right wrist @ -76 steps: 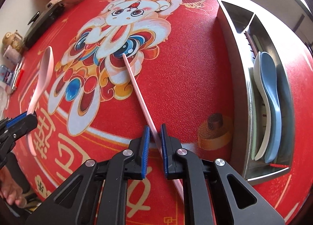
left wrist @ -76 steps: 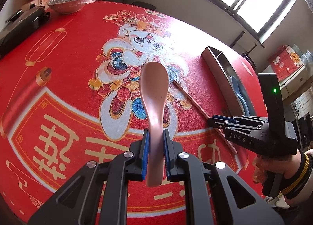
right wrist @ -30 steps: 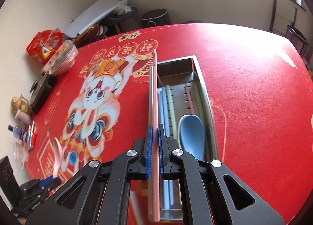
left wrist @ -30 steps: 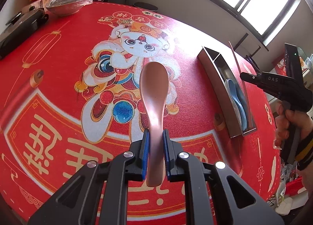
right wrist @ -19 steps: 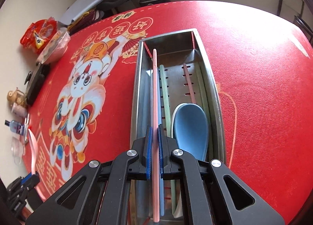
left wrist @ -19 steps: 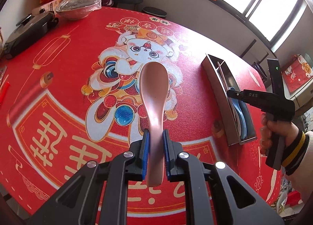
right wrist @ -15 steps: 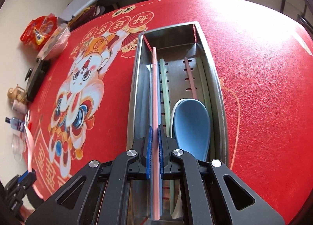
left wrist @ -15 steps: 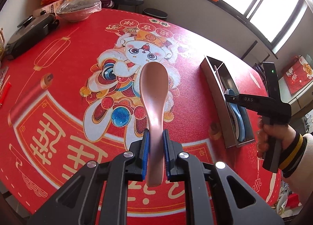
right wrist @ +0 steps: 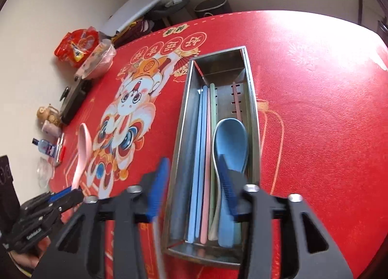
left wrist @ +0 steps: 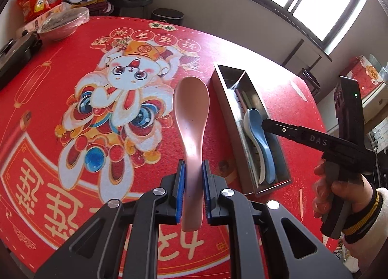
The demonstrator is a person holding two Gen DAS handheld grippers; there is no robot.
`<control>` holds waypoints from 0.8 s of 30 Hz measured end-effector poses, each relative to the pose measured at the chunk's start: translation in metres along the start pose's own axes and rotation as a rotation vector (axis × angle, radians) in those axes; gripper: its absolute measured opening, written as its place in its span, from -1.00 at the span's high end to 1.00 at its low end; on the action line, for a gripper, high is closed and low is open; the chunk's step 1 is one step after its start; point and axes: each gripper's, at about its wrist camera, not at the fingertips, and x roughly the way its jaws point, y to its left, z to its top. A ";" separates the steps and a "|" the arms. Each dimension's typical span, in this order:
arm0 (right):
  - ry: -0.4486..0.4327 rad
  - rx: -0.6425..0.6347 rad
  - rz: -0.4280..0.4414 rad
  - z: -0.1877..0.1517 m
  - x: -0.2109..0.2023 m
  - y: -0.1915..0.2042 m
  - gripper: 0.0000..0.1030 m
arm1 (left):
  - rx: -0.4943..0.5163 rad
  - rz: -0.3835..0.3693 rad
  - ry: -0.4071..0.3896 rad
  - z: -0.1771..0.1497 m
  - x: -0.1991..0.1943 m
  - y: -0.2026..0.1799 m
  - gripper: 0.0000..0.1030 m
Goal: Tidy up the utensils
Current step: 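Carry the pink chopstick into the steel tray and open the right gripper, then lower the pink spoon into the steel tray and open the left gripper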
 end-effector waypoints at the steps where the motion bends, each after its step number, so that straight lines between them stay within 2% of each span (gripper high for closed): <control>1: -0.019 -0.008 0.002 -0.003 -0.007 -0.002 -0.22 | 0.006 -0.008 0.003 0.001 0.003 -0.006 0.75; 3: -0.021 -0.005 0.007 -0.006 -0.016 -0.008 -0.22 | 0.016 -0.024 0.010 0.004 0.009 -0.018 0.75; 6: -0.035 0.003 -0.004 -0.011 -0.028 -0.018 -0.40 | 0.033 -0.045 0.022 0.007 0.018 -0.036 0.75; 8: -0.046 0.017 -0.017 -0.013 -0.036 -0.027 -0.69 | 0.045 -0.058 0.031 0.008 0.025 -0.049 0.74; 13: -0.091 0.072 -0.075 -0.015 -0.053 -0.053 -0.69 | 0.050 -0.081 0.063 0.009 0.043 -0.076 0.75; 18: -0.097 0.101 -0.123 -0.018 -0.064 -0.074 -0.69 | 0.039 -0.082 0.111 0.013 0.063 -0.099 0.75; 24: -0.108 0.120 -0.133 -0.023 -0.076 -0.094 -0.69 | -0.045 -0.086 0.158 0.021 0.085 -0.107 0.75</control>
